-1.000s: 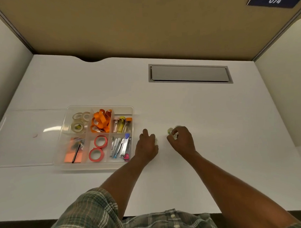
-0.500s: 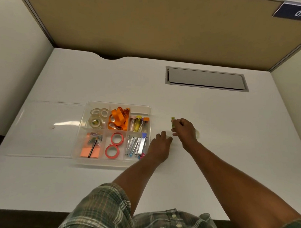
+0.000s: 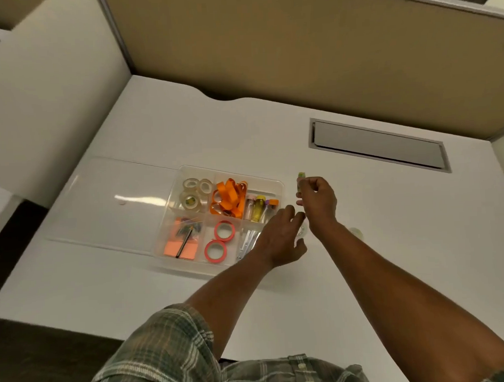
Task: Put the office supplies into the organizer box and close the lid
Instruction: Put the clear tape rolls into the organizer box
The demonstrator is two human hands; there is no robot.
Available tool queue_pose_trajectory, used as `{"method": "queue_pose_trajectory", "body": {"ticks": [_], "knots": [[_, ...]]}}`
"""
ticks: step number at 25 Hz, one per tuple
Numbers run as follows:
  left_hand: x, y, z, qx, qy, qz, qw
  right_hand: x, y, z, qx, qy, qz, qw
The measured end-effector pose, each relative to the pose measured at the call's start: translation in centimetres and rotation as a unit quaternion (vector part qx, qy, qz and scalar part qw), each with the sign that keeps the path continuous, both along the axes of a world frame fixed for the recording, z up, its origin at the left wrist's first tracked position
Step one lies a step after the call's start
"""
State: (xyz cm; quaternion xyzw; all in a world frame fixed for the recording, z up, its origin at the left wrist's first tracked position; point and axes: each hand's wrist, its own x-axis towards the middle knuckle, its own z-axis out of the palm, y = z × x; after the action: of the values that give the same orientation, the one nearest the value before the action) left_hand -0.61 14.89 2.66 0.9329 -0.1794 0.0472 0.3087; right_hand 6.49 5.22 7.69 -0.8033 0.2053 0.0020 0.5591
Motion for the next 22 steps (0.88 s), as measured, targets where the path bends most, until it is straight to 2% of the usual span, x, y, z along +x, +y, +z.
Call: {"method": "queue_pose_trajectory", "body": {"ticks": [4, 6, 9, 15, 22], "knots": [[0.8, 7.9, 1.0, -0.047, -0.013, 0.162, 0.986, 0.4, 5.5, -0.2, -0.007, -0.006, 0.053, 0.999], [0.7, 12.7, 0.8, -0.03, -0.012, 0.25, 0.968, 0.0, 8.6, -0.5, -0.033, -0.01, 0.119, 0.992], [0.1, 18.5, 0.6, 0.012, 0.047, 0.331, 0.942, -0.9, 13.3, -1.3, -0.112, -0.024, 0.247, 0.962], [0.2, 22.2, 0.9, -0.005, 0.105, 0.331, 0.938, -1.8, 18.5, -2.0, -0.133, -0.017, 0.343, 0.93], [0.0, 20.0, 1.5, -0.016, 0.083, 0.334, 0.939, -1.6, 15.7, -2.0, -0.168, -0.044, 0.323, 0.93]]}}
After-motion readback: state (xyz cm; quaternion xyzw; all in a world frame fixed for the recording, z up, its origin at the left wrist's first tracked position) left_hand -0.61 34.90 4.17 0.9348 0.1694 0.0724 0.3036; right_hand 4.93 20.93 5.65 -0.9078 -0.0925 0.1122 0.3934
